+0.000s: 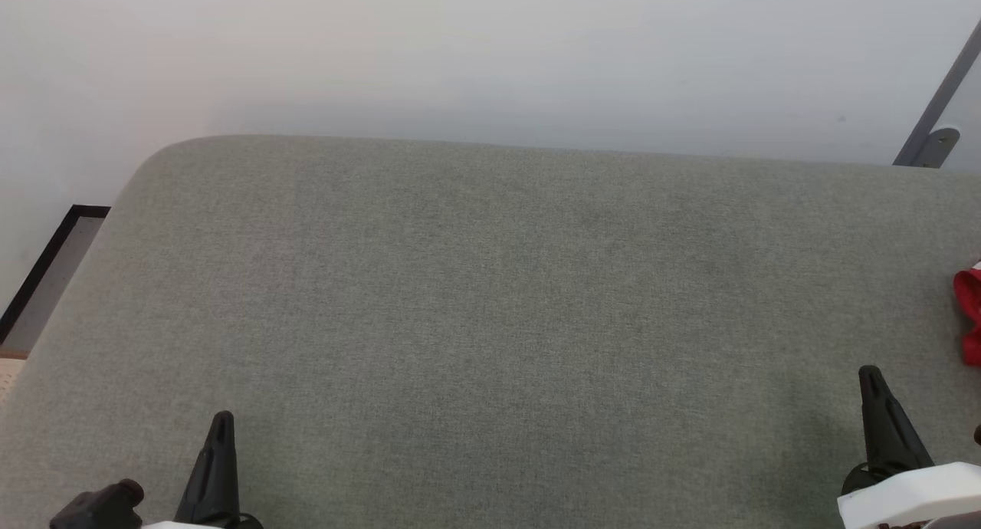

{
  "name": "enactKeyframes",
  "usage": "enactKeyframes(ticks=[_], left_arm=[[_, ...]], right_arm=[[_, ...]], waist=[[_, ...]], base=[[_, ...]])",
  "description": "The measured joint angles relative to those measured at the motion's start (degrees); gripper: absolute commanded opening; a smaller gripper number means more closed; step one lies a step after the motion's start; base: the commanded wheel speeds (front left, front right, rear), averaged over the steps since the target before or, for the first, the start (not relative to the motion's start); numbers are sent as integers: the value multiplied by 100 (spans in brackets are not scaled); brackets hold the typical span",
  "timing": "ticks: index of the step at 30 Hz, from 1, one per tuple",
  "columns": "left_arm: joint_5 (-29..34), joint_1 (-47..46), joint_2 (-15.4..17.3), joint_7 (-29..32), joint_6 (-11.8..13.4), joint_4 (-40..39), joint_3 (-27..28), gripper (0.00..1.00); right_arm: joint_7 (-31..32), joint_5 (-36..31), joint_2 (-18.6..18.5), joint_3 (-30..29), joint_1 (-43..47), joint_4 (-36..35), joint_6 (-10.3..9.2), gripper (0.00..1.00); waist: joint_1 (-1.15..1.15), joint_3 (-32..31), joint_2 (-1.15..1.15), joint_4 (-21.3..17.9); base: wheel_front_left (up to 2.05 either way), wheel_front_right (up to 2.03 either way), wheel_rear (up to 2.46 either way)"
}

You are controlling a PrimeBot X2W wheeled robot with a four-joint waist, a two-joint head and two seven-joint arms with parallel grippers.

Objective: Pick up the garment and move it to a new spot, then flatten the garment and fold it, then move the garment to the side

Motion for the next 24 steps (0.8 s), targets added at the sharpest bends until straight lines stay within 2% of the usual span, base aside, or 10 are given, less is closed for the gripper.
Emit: enactKeyframes(ticks=[24], left_arm=[[-1886, -371, -87, 487, 0, 171, 74, 0]], right_arm=[[352, 1766, 171, 18, -275, 185, -1, 0]], waist=[[0, 14, 0, -121]], base=[[0, 0, 0]])
